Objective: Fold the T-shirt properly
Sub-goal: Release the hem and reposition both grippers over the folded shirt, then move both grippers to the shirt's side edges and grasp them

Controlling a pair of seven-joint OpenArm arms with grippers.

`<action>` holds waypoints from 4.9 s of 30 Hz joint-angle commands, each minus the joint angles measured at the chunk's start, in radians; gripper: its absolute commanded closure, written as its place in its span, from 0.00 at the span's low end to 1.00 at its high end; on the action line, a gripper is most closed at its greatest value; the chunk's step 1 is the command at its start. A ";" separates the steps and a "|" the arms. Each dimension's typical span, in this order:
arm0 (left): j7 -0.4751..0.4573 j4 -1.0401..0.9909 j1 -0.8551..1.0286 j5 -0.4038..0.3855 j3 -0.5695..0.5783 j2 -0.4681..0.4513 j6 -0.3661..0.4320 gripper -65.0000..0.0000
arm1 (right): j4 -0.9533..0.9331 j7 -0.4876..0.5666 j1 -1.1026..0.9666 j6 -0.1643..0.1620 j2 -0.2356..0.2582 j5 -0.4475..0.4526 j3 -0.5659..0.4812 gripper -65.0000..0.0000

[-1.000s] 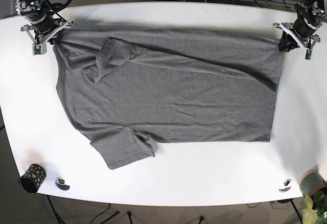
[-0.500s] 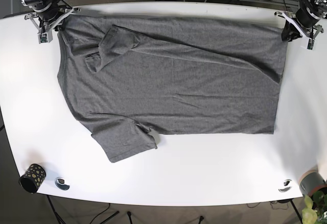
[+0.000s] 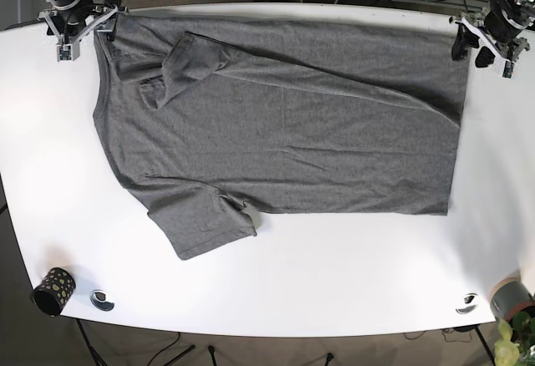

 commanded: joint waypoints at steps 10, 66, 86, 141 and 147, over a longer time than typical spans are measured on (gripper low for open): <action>-0.021 0.092 -0.076 -0.019 -0.067 -0.013 -0.005 0.39 | 0.024 -0.021 0.022 -0.001 0.070 0.227 -0.088 0.31; -0.021 -0.035 -0.163 0.014 0.144 0.025 -0.005 0.39 | -0.179 -0.136 0.396 -0.001 0.101 0.370 -0.467 0.84; -0.021 0.028 -0.177 0.006 0.144 0.031 -0.008 0.39 | -0.298 -0.129 0.550 -0.001 0.313 0.368 -0.413 0.25; -0.023 -0.018 -0.023 0.006 0.112 0.065 -0.008 0.39 | -0.142 -0.141 0.378 -0.025 0.311 0.393 -0.355 0.25; -0.021 0.132 -0.022 0.007 0.025 0.099 -0.007 0.39 | -0.148 -0.141 0.428 -0.025 0.311 0.390 -0.355 0.25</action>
